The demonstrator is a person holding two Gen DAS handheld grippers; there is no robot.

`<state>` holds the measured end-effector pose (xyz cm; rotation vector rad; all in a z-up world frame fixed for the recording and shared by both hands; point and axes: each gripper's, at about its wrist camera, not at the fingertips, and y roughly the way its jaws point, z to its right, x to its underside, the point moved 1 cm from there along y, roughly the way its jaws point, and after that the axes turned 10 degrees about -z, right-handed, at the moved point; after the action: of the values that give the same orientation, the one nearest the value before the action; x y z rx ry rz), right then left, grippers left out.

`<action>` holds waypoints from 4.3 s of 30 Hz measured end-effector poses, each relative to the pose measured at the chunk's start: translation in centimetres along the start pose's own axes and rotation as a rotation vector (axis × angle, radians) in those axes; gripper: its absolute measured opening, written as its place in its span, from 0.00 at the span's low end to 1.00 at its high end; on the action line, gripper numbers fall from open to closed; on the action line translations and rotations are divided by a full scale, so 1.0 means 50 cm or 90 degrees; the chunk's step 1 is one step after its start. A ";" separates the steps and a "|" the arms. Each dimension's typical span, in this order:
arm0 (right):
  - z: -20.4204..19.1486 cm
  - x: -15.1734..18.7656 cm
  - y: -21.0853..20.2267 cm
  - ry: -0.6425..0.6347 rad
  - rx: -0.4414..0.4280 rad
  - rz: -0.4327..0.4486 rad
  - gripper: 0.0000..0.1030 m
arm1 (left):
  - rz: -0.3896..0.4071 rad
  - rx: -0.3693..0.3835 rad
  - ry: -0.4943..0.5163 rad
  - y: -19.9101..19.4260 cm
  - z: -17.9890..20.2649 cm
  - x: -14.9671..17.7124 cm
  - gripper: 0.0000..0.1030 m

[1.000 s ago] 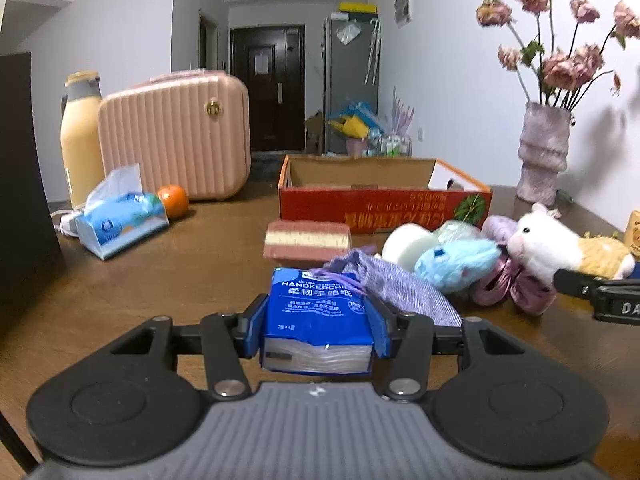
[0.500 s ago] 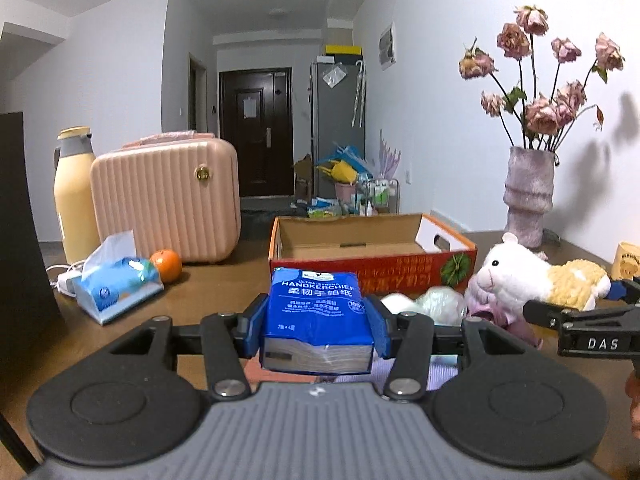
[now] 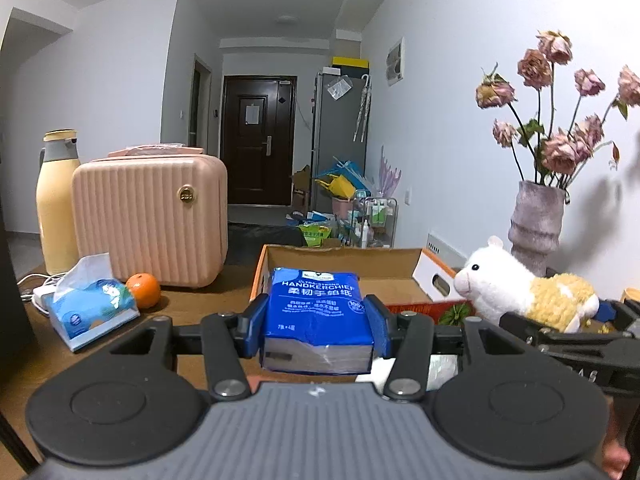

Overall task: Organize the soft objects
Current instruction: 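Carry the yellow plush and tissue pack into the cardboard box with both tools, then open both tools to drop the plush and tissue pack in the box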

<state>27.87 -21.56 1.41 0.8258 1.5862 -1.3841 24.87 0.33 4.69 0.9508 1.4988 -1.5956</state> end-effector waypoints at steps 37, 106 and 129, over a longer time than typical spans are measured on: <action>0.017 -0.168 0.303 -0.017 0.021 -0.057 0.92 | -0.009 -0.012 -0.042 0.281 0.007 -0.153 0.50; 0.036 -0.152 0.383 -0.007 0.029 -0.163 1.00 | -0.093 -0.072 -0.055 0.406 -0.018 -0.143 1.00; 0.013 -0.061 0.213 -0.037 -0.002 -0.121 1.00 | -0.102 -0.066 -0.044 0.272 -0.026 -0.060 1.00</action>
<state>38.75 -20.26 -0.31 0.6405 1.6551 -1.5247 38.37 1.07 1.12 0.7257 1.6261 -1.6275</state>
